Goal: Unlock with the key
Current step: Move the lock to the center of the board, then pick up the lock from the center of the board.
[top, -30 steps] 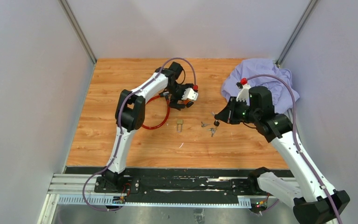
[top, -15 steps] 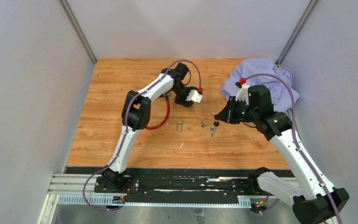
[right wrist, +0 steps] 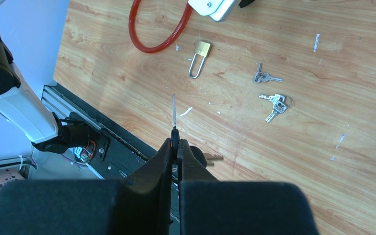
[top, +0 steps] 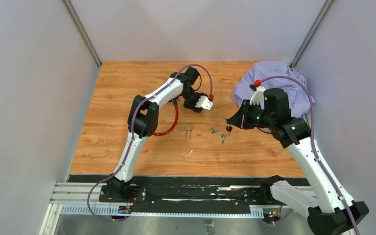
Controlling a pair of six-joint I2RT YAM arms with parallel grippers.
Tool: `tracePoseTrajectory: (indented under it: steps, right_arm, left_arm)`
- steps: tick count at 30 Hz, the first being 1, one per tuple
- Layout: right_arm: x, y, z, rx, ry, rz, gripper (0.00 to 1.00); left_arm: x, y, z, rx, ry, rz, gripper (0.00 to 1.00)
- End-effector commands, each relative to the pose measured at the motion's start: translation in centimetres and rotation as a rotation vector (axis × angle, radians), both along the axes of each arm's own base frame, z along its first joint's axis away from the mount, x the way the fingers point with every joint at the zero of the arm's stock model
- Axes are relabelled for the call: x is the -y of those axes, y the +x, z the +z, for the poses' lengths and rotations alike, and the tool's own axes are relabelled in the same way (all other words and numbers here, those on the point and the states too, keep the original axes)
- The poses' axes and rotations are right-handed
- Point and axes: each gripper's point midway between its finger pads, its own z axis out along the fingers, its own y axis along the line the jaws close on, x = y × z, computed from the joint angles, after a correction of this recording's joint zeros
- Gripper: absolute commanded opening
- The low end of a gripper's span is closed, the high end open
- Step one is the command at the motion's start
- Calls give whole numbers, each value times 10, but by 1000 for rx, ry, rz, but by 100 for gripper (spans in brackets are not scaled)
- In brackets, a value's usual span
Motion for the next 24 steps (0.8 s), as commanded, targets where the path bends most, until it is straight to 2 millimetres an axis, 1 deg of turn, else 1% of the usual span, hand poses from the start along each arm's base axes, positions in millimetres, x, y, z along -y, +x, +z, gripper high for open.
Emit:
tracePoseTrajectory:
  steps: [1,3,5,7,8,10,11,13,16,19,21,24]
  right_arm:
    - [5,-4,14,34,9,2,1]
    - [5,-6,14,31,11,4,1]
    - [5,-6,12,29,11,1,0]
    - [5,-7,11,27,13,-1,1]
    - [5,-7,10,27,15,0,0]
    - [5,-7,10,26,17,-1,1]
    - [5,-7,10,25,17,-1,1]
    - [5,-7,10,25,18,-2,1]
    - [5,-7,11,25,19,1,1]
    - [5,-7,10,25,17,0,1]
    - [5,-7,10,25,16,1,1]
    - [5,-7,9,24,15,2,1]
  left_arm:
    - [-27,-42,-9,-121,122,18,36]
    - [-35,-51,-6,-134,141,33,38]
    - [-40,-56,-7,-148,157,54,44]
    - [-43,-57,-7,-147,166,52,57]
    - [-42,-57,-8,-144,167,46,64]
    - [-39,-56,-8,-135,165,38,75]
    - [-37,-55,-8,-131,164,33,79]
    - [-33,-52,-9,-119,166,24,82]
    - [-28,-48,-12,-106,166,12,82]
    - [-27,-46,-14,-106,169,11,79]
    - [-28,-47,-15,-108,172,9,75]
    - [-33,-49,-19,-108,191,-1,64]
